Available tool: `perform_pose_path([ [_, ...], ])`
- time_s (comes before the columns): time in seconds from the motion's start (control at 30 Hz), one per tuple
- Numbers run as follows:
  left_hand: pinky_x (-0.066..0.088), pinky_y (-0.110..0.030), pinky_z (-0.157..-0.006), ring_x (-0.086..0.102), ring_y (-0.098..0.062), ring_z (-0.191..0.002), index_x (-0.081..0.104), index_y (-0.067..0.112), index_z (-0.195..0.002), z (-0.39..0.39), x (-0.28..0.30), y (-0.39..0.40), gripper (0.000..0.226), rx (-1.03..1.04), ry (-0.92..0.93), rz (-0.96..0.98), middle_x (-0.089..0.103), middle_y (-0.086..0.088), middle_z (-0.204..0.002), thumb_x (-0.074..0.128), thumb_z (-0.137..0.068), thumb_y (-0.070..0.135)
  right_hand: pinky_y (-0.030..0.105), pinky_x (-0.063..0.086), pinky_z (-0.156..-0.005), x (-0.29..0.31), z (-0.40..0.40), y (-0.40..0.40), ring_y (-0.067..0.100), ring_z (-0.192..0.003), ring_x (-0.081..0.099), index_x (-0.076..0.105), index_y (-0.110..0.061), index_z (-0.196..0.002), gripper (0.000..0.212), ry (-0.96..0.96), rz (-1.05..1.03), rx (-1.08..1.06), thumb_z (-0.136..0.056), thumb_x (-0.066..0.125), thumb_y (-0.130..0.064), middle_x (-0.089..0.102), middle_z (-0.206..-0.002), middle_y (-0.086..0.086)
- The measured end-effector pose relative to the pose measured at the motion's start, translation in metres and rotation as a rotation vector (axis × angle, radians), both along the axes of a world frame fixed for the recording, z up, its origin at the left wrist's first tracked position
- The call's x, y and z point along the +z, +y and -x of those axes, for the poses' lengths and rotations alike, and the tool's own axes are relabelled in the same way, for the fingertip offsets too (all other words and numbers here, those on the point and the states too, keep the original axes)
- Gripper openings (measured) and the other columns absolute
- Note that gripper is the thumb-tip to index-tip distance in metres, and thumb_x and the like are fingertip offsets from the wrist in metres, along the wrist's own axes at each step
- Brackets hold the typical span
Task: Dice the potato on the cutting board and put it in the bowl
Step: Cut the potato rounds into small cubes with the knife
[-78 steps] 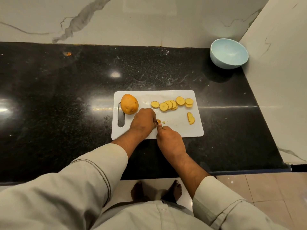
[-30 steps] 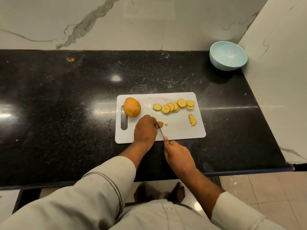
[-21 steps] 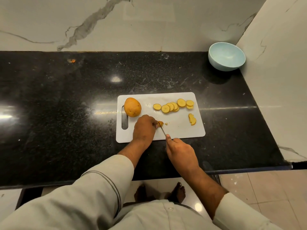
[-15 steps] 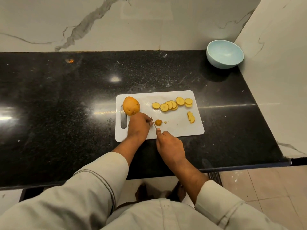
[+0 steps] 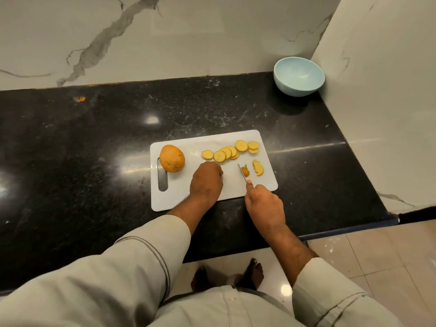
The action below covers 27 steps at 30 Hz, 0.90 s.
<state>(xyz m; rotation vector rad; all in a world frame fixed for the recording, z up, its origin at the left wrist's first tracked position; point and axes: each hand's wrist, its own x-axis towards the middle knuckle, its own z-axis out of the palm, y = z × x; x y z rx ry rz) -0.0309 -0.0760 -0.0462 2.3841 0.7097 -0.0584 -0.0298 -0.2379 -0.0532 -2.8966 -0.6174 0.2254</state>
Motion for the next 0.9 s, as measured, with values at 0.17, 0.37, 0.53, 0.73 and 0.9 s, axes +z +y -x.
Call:
perform_pose_path([
  [0.17, 0.047, -0.029, -0.081, 0.061, -0.025, -0.097, 0.071, 0.013, -0.105, -0.011, 0.003, 0.000, 0.018, 0.027, -0.045, 0.045, 0.068, -0.007, -0.108, 0.059, -0.092, 0.016, 0.028, 0.051, -0.063, 0.001, -0.008, -0.015, 0.016, -0.074, 0.061, 0.039, -0.017, -0.145, 0.043, -0.011, 0.015, -0.011, -0.104, 0.035, -0.029, 0.058, -0.095, 0.001],
  [0.37, 0.048, -0.039, -0.092, 0.058, -0.029, -0.108, 0.054, 0.016, -0.130, -0.012, 0.004, 0.026, 0.039, 0.104, -0.173, 0.075, 0.063, -0.011, -0.118, 0.057, -0.092, 0.008, 0.034, 0.054, -0.066, 0.005, -0.001, -0.001, 0.021, -0.078, 0.062, 0.041, -0.016, -0.145, 0.043, -0.002, -0.038, 0.086, -0.103, 0.036, -0.028, 0.060, -0.099, 0.003],
  [0.53, 0.045, -0.036, -0.088, 0.055, -0.030, -0.111, 0.054, 0.017, -0.129, -0.032, 0.002, 0.039, 0.038, -0.031, 0.017, -0.019, 0.058, -0.012, -0.124, 0.059, -0.091, 0.017, 0.036, 0.052, -0.068, 0.008, -0.002, 0.023, 0.024, -0.082, 0.061, 0.041, -0.017, -0.145, 0.044, 0.012, -0.056, 0.156, -0.103, 0.036, -0.027, 0.060, -0.102, 0.005],
  [0.73, 0.049, -0.039, -0.082, 0.058, -0.030, -0.101, 0.062, 0.011, -0.114, -0.013, -0.002, 0.035, 0.022, -0.029, -0.019, -0.104, 0.062, -0.012, -0.114, 0.054, -0.095, 0.020, 0.034, 0.051, -0.063, 0.011, -0.005, 0.034, 0.022, -0.077, 0.060, 0.041, -0.018, -0.145, 0.044, -0.008, -0.063, 0.182, -0.103, 0.037, -0.028, 0.060, -0.097, 0.004],
  [0.9, 0.049, -0.035, -0.070, 0.060, -0.024, -0.080, 0.063, 0.016, -0.088, 0.020, -0.014, 0.029, 0.028, 0.098, -0.053, 0.013, 0.066, -0.007, -0.091, 0.045, -0.100, 0.033, 0.034, 0.053, -0.067, 0.007, 0.003, 0.032, 0.021, -0.078, 0.060, 0.042, -0.019, -0.144, 0.043, -0.003, -0.089, 0.180, -0.103, 0.037, -0.029, 0.060, -0.097, 0.004],
])
